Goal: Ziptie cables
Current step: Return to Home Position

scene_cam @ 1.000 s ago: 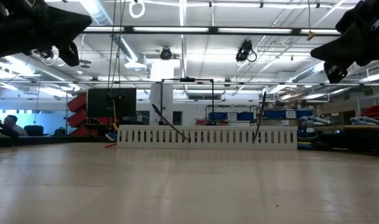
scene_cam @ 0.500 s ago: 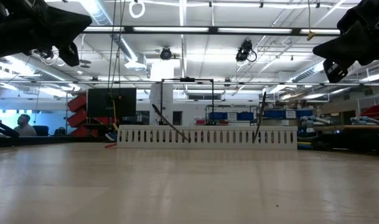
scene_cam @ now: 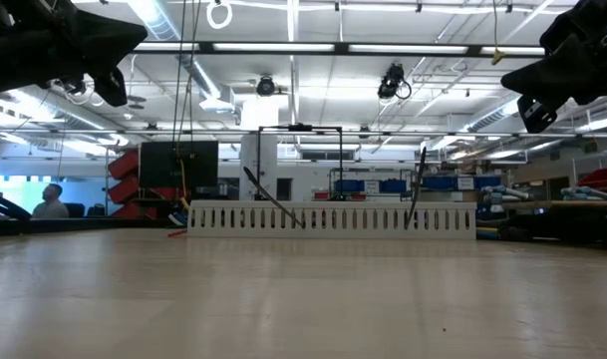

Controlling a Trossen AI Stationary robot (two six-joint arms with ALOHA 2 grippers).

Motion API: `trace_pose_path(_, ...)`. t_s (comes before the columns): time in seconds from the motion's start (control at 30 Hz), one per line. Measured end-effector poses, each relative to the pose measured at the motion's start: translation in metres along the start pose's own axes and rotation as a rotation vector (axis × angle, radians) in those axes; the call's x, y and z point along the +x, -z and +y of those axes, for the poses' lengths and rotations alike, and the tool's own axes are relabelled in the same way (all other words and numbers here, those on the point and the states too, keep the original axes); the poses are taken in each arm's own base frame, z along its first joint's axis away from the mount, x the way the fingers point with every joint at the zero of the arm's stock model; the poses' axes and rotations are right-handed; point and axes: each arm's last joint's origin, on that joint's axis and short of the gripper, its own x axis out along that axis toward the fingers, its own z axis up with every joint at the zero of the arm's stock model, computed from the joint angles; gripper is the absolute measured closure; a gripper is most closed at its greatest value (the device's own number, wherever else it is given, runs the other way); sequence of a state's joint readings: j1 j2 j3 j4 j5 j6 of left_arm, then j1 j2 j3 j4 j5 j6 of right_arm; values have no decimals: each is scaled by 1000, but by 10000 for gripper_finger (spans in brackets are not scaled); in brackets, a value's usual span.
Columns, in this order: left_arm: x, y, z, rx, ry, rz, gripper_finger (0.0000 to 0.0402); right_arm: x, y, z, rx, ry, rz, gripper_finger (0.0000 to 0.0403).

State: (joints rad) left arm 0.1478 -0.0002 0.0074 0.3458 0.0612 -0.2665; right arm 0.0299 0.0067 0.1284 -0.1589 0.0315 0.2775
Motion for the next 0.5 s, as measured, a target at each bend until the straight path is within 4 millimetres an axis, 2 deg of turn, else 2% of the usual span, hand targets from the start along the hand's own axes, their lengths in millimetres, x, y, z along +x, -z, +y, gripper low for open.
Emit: trace_pose_path(0.5, 0, 0, 0, 0, 0, 0, 401, 0, 0, 0, 0, 0, 0, 399)
